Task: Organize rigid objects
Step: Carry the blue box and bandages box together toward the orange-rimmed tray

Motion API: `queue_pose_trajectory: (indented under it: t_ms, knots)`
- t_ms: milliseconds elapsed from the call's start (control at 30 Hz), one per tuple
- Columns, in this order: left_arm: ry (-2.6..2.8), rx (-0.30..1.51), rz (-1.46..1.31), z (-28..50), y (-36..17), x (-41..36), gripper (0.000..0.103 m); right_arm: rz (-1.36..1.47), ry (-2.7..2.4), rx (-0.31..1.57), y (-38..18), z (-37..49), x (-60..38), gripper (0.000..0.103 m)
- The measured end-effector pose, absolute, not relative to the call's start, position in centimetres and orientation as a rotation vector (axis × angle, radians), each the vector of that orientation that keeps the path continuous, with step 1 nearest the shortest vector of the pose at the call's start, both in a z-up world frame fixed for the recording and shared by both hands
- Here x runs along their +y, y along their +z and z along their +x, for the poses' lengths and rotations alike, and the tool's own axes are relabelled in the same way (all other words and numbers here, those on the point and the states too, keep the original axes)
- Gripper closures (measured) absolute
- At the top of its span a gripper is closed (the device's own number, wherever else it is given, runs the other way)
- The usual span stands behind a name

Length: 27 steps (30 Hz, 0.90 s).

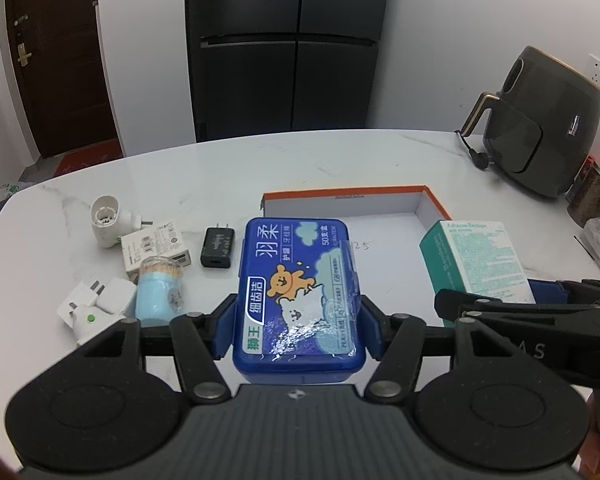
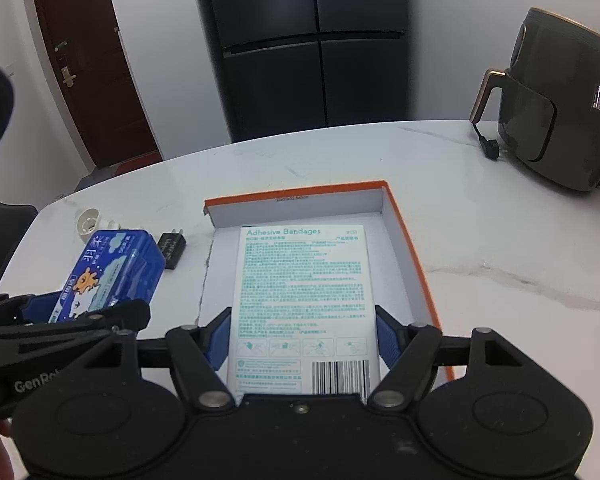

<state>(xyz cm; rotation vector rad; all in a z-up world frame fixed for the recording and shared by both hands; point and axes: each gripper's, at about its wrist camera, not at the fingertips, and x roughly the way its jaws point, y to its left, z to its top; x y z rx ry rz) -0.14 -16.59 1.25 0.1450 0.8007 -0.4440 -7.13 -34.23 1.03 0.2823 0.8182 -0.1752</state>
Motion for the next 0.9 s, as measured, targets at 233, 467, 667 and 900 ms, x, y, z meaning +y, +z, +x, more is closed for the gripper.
queue_pose_trajectory:
  t_ms: [233, 467, 667, 900]
  knots:
    - [-0.443, 0.795, 0.153, 0.3, 1.4, -17.7, 0.041, 0.274, -0.168, 0.814, 1.0, -6.5, -35.5, 0.019]
    - [-0.438, 0.792, 0.157, 0.6, 1.6, -18.3, 0.041, 0.269, -0.158, 0.81, 1.0, -5.8, -36.1, 0.019]
    - [-0.434, 0.796, 0.156, 0.9, 1.5, -18.3, 0.041, 0.264, -0.151, 0.805, 1.2, -5.2, -36.3, 0.019]
    - [-0.425, 0.799, 0.154, 1.5, 1.5, -18.5, 0.041, 0.254, -0.14, 0.801, 1.3, -4.2, -36.5, 0.019]
